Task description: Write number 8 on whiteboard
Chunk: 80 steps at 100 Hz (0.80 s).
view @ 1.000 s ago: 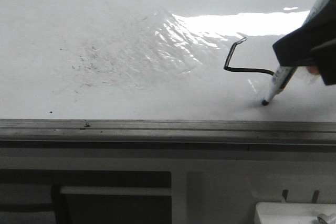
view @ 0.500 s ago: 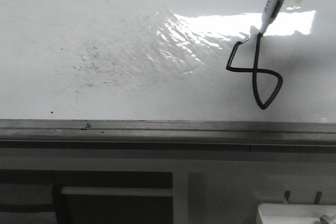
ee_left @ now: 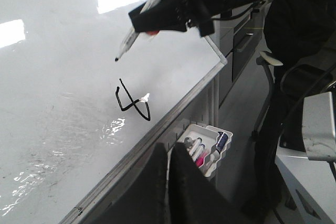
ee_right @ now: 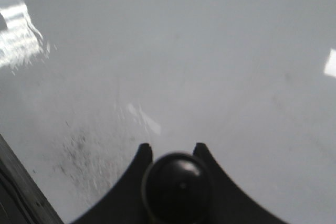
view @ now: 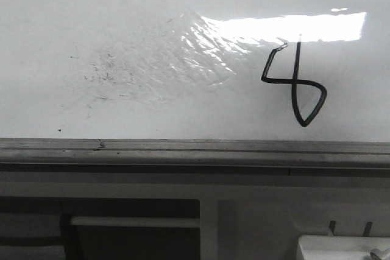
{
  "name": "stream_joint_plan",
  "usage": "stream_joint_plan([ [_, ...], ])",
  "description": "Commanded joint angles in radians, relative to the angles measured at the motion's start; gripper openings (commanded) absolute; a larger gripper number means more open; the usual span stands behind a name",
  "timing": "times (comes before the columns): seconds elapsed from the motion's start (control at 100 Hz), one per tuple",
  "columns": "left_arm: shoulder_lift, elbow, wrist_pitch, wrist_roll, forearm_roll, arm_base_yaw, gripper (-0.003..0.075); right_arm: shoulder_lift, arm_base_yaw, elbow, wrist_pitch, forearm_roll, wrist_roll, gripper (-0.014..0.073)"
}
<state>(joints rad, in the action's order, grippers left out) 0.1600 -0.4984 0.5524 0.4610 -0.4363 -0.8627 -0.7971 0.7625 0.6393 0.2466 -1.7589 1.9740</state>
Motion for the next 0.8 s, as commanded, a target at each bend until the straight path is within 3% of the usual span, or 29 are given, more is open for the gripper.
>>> stream_joint_plan([
  [0.0,0.018,-0.026,-0.067,-0.010,-0.025,-0.007,0.0002,0.075,-0.005,0.039,-0.069,0.034,0.009,-0.0071],
  [0.17,0.123,-0.026,-0.082,-0.008,-0.025,-0.007,0.0241,0.112,-0.005,0.039,-0.135,0.009,0.009,-0.0071],
  [0.24,0.207,-0.026,-0.124,0.002,-0.025,-0.007,0.0304,0.096,-0.005,0.032,-0.188,-0.007,0.009,-0.0071],
  [0.51,0.519,-0.103,-0.197,0.233,-0.135,-0.007,0.0316,-0.024,-0.005,-0.060,-0.476,-0.010,0.007,-0.0071],
  [0.79,0.746,-0.184,-0.199,0.486,-0.318,-0.007,0.0316,-0.109,-0.005,-0.093,-0.618,0.046,0.007,-0.0071],
])
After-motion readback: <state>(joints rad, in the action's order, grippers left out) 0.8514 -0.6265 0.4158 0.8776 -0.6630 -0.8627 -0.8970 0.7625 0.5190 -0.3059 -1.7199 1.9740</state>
